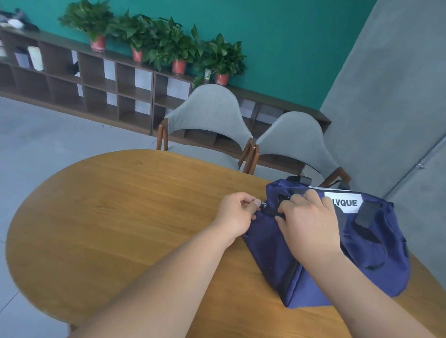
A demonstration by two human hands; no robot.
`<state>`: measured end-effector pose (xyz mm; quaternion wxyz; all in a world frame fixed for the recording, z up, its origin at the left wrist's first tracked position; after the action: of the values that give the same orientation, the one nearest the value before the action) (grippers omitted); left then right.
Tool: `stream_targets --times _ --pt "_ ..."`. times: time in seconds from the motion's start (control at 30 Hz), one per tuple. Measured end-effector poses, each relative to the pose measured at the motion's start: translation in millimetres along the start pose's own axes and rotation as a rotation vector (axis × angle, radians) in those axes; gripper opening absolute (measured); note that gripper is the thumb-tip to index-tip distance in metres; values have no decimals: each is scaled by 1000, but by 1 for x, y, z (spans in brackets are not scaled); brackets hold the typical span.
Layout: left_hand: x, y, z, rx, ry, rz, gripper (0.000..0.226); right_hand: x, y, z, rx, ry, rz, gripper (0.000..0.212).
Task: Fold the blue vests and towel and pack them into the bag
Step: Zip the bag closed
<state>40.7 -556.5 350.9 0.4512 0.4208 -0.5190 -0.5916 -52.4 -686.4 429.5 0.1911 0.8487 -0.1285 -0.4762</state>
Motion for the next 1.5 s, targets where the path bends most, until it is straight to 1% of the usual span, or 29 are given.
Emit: stream_targets --times 0.13,0.2,0.3,0.37,0.43,0.5,0.57,0.63,0.7,0.77,0.83,1.07,1.17,1.23,1.3,1.4,1.5 --pt "2 1 -6 16 20 -60 10 -2 2 6 -15 10 -10 20" --pt "3 4 -7 43 25 -153 11 -1 2 7 -13 -15 -12 20" --pt "4 13 -7 208 45 -386 12 -5 3 5 8 -42 2 20" --pt "4 22 -5 306 -7 -440 8 -13 -1 -2 -22 -8 8 20" --pt "3 30 -5 361 -60 -471 7 -18 -7 -15 -105 8 14 26" --pt "2 37 -8 366 -89 -504 8 -16 -12 -29 -171 -68 30 36" --pt "-1 43 -11 340 -100 -549 8 -8 -13 -39 -183 -180 62 40" --pt "-4 43 -16 306 -101 -575 9 1 -12 -44 -168 -248 89 32" --pt "-7 40 -20 279 -90 -588 14 6 -11 -46 -150 -267 97 22" --pt "-9 37 -26 246 -83 -593 17 7 -11 -46 -142 -250 93 15" --pt "-7 35 -31 201 -88 -575 18 8 -9 -45 -129 -233 94 13" --pt "-7 29 -55 37 -122 -585 23 2 0 -37 -126 -122 32 24" --pt "-4 12 -57 -79 -146 -415 15 -2 3 -34 -115 -95 32 26" --pt "-5 1 -53 -143 -127 -292 11 -1 2 -33 -99 -72 30 26" --pt "-8 -13 -52 -199 -92 -216 9 1 2 -32 -76 -54 22 23" --pt "-16 -38 -46 -282 -35 -144 12 2 4 -33 -16 -27 4 19" --pt "-19 -50 -43 -307 35 -123 13 3 8 -37 46 -14 -1 18"
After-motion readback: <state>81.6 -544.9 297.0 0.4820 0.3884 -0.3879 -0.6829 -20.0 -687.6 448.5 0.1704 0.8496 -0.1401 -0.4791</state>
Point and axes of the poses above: each hand's wrist, its own z-axis away from the middle knuckle, its own x-axis out of the palm, y = z × x, the point moved 3 cm from there along -z, towards the middle knuckle, and after that the axes turned 6 degrees about -x, right-handed, at the moved point
